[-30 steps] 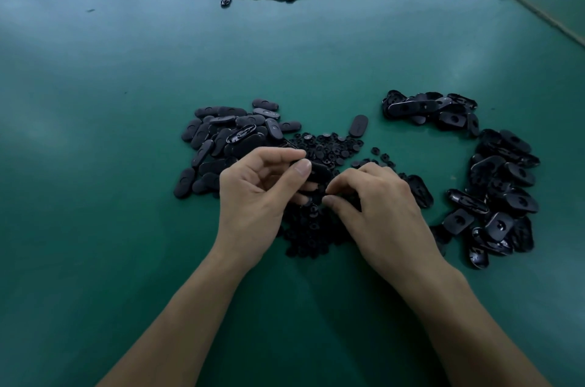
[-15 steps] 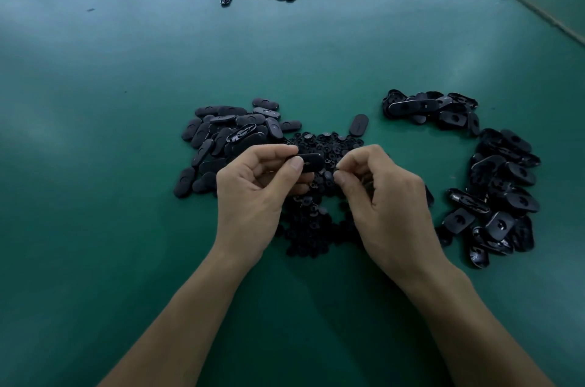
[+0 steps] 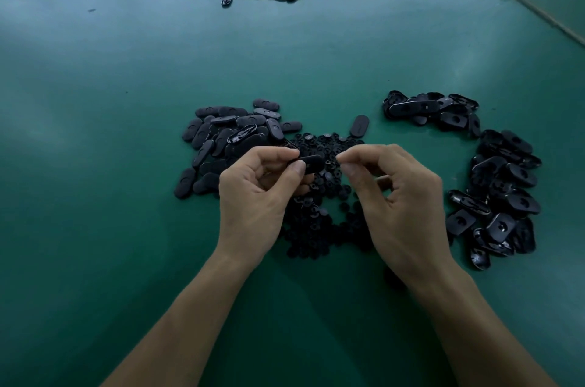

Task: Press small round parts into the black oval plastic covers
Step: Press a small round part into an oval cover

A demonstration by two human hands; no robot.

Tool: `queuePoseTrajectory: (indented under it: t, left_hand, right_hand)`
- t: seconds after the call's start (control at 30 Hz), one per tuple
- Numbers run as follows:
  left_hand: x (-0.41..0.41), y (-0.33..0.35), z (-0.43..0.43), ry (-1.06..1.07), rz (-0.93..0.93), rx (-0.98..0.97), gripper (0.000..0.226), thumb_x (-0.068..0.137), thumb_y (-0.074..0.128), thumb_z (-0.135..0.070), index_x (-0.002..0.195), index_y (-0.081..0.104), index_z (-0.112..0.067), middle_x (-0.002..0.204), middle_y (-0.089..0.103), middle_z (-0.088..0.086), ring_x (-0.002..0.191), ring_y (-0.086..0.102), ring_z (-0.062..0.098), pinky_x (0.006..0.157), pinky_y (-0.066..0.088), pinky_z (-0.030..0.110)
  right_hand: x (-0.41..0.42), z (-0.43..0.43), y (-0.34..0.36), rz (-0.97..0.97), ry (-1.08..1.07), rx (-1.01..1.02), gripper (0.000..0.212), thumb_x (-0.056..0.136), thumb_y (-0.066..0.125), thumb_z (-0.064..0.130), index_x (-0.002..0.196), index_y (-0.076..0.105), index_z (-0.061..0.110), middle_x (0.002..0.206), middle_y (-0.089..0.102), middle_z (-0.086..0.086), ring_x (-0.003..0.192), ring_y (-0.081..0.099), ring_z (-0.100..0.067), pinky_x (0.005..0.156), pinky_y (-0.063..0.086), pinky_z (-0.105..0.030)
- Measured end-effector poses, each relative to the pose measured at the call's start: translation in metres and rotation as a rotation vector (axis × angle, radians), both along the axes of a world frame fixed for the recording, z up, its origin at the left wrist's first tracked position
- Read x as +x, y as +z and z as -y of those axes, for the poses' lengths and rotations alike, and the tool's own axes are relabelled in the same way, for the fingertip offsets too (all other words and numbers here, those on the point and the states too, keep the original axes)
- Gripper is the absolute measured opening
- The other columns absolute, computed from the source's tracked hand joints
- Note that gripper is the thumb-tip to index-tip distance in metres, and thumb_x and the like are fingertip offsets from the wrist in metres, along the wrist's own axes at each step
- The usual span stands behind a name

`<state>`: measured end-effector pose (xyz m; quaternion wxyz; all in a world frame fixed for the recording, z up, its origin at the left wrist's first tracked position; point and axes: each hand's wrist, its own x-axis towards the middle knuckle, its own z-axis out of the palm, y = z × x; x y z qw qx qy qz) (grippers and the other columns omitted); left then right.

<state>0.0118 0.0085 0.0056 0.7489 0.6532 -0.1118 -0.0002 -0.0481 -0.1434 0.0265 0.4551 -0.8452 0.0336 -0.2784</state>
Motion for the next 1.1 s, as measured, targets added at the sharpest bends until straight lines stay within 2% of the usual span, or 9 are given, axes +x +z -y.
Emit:
queuePoseTrajectory:
  t: [0.13,0.27,0.47,0.57,0.7,1.1]
  left_hand:
    - [-0.002,0.0,0.001,-0.015,0.022,0.068,0.015,0.088,0.072,0.002,0.092,0.071,-0.013,0.081,0.076,0.006,0.074,0.076,0.022,0.068,0.06,0.026]
    - [-0.005,0.0,0.003,-0.059,0.051,0.128,0.017,0.085,0.076,-0.001,0.09,0.073,-0.017,0.082,0.076,0.003,0.074,0.075,0.021,0.07,0.061,0.029]
    - [-0.006,0.0,0.003,-0.079,0.077,0.177,0.019,0.082,0.075,-0.006,0.089,0.072,-0.023,0.083,0.076,-0.003,0.076,0.074,0.015,0.073,0.06,0.028]
    - [-0.006,0.002,0.003,-0.072,0.08,0.184,0.019,0.081,0.074,-0.006,0.088,0.072,-0.024,0.082,0.076,-0.006,0.074,0.073,0.011,0.072,0.059,0.023]
    - [-0.006,0.003,0.002,-0.073,0.072,0.177,0.022,0.084,0.074,0.001,0.09,0.072,-0.02,0.083,0.076,-0.002,0.075,0.073,0.012,0.073,0.06,0.025]
    - [-0.007,0.006,0.002,-0.092,0.069,0.191,0.027,0.082,0.075,0.007,0.091,0.072,-0.019,0.084,0.076,-0.005,0.077,0.072,0.008,0.073,0.056,0.019]
  right_hand:
    - [0.0,0.0,0.0,-0.018,0.026,-0.006,0.013,0.092,0.07,0.014,0.102,0.075,0.022,0.092,0.069,0.008,0.087,0.064,-0.004,0.075,0.046,-0.01]
    - [0.0,-0.005,-0.002,-0.068,0.064,0.048,0.023,0.087,0.075,0.013,0.107,0.071,0.023,0.082,0.067,0.016,0.076,0.064,-0.002,0.068,0.047,-0.009]
    - [0.0,-0.007,-0.002,-0.081,0.058,0.078,0.014,0.084,0.078,0.01,0.089,0.074,0.023,0.079,0.07,0.018,0.074,0.067,0.0,0.067,0.05,-0.01]
    - [0.0,-0.007,-0.002,-0.095,0.043,0.043,0.015,0.083,0.079,0.011,0.088,0.076,0.025,0.083,0.071,0.015,0.077,0.067,-0.003,0.069,0.051,-0.013]
    - [0.001,-0.007,-0.003,-0.103,0.03,0.04,0.015,0.082,0.079,0.011,0.088,0.077,0.025,0.085,0.069,0.014,0.078,0.065,-0.003,0.069,0.045,-0.008]
    - [-0.001,-0.013,-0.001,-0.15,0.05,0.157,0.018,0.086,0.073,0.006,0.085,0.07,0.024,0.071,0.068,0.015,0.068,0.065,-0.003,0.061,0.046,-0.008]
